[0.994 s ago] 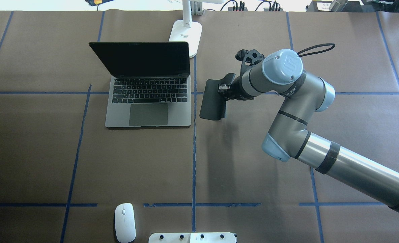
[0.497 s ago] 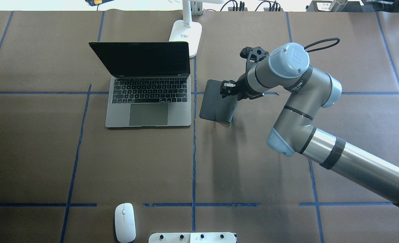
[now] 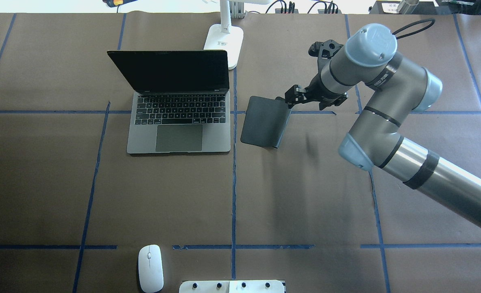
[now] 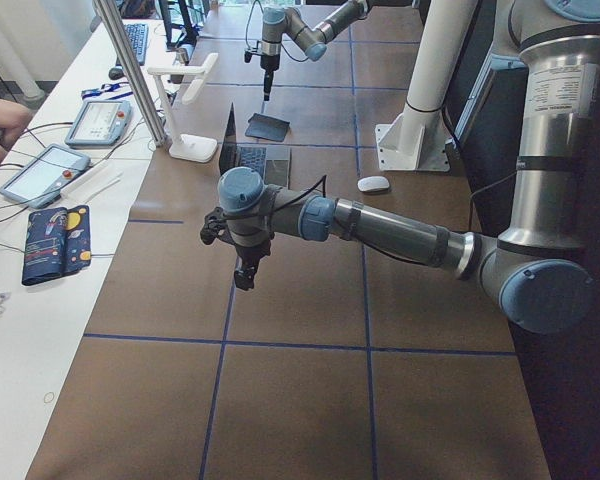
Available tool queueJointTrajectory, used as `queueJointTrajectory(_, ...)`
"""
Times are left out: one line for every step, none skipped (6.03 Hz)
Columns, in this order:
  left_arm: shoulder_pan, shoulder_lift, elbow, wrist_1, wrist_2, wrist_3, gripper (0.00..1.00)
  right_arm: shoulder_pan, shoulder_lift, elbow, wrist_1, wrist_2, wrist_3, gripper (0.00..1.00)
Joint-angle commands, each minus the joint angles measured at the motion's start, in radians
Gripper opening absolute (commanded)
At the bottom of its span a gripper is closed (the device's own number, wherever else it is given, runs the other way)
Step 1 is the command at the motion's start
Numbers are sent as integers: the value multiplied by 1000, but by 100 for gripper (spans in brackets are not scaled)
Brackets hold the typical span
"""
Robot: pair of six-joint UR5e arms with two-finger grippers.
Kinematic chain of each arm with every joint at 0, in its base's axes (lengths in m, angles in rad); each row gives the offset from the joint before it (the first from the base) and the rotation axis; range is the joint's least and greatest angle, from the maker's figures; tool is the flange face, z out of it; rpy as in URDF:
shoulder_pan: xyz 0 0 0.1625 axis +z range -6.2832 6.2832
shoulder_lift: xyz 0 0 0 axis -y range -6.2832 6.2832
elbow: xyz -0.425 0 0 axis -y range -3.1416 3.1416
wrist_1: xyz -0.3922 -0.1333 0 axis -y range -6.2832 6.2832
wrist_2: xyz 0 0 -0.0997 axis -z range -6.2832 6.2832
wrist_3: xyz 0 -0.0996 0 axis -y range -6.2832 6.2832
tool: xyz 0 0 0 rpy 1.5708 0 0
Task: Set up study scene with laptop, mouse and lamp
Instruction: 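Release the mouse pad and withdraw the right gripper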
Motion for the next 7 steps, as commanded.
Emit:
queueJointTrajectory(144,1,-155,-5,8,-272,100,118,-94,150,-237,62,-330,100)
queueJointTrajectory(216,1,-233,-7,31,-401,100,207,-195,224,-288,106,-510,100)
queueJointTrajectory(299,2,-303,-7,82,-512,100,297,-317,283,-303,140,-691,100)
queueJointTrajectory(404,1,-373,-7,130,-645,100,414,-438,315,-304,174,-878,100)
queueJointTrajectory(532,-5,-420,-7,206,-769,100,512,-567,344,-304,182,-1073,100)
queueJointTrajectory(648,-7,-453,-42,291,-889,100,625,-679,364,-304,182,-1232,100)
queueJointTrajectory(768,-11,-451,-121,390,-1007,100,703,-762,368,-305,193,-1318,100)
